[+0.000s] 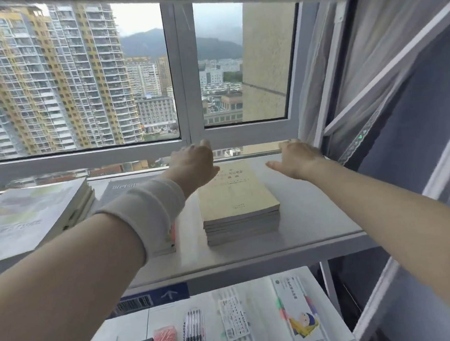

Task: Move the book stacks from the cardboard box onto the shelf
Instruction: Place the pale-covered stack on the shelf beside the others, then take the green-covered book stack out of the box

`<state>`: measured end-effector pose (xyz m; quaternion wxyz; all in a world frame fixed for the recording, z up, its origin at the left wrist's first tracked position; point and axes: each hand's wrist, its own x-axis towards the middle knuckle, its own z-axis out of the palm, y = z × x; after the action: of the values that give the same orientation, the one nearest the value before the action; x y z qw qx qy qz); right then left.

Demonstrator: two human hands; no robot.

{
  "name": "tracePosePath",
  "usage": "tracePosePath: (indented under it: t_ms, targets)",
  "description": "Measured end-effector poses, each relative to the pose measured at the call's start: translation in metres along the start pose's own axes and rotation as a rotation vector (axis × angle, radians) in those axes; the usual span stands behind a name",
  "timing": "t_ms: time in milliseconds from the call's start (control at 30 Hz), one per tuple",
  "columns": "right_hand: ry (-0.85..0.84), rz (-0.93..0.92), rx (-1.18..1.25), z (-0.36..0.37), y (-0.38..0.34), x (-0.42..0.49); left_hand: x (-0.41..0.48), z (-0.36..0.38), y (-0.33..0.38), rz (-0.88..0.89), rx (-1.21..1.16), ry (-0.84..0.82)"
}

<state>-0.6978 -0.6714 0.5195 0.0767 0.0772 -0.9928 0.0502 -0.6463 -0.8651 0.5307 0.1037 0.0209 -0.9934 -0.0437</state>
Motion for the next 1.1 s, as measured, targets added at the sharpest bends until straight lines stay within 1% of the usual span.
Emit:
tracePosePath:
  t_ms: [67, 133, 333, 433, 567, 733, 900, 1100]
  targets:
    - [0.041, 0.017, -0.130, -0.005, 0.005, -0.026, -0.007, 0.001, 0.013, 0.092, 0.082, 0.046]
    - [0.052, 0.070, -0.199, -0.007, 0.014, -0.057, -0.020, 0.004, 0.030, 0.186, 0.098, 0.054]
    - [0.020, 0.326, -0.245, -0.023, 0.063, -0.176, -0.076, 0.005, 0.103, 0.408, 0.024, 0.018]
    - [-0.002, 0.459, -0.264, -0.037, 0.100, -0.250, -0.115, 0.001, 0.154, 0.512, -0.041, -0.028]
    - [-0.034, 0.632, -0.272, -0.055, 0.150, -0.359, -0.182, -0.004, 0.233, 0.670, -0.064, -0.056]
    - [-0.081, 0.837, -0.293, -0.069, 0.208, -0.510, -0.293, -0.005, 0.343, 0.895, -0.093, -0.076]
    - [-0.124, 1.017, -0.291, -0.071, 0.266, -0.679, -0.439, 0.013, 0.454, 1.109, -0.101, -0.140]
    - [-0.235, 1.228, -0.280, -0.056, 0.324, -0.861, -0.603, 0.041, 0.557, 1.324, -0.077, -0.209]
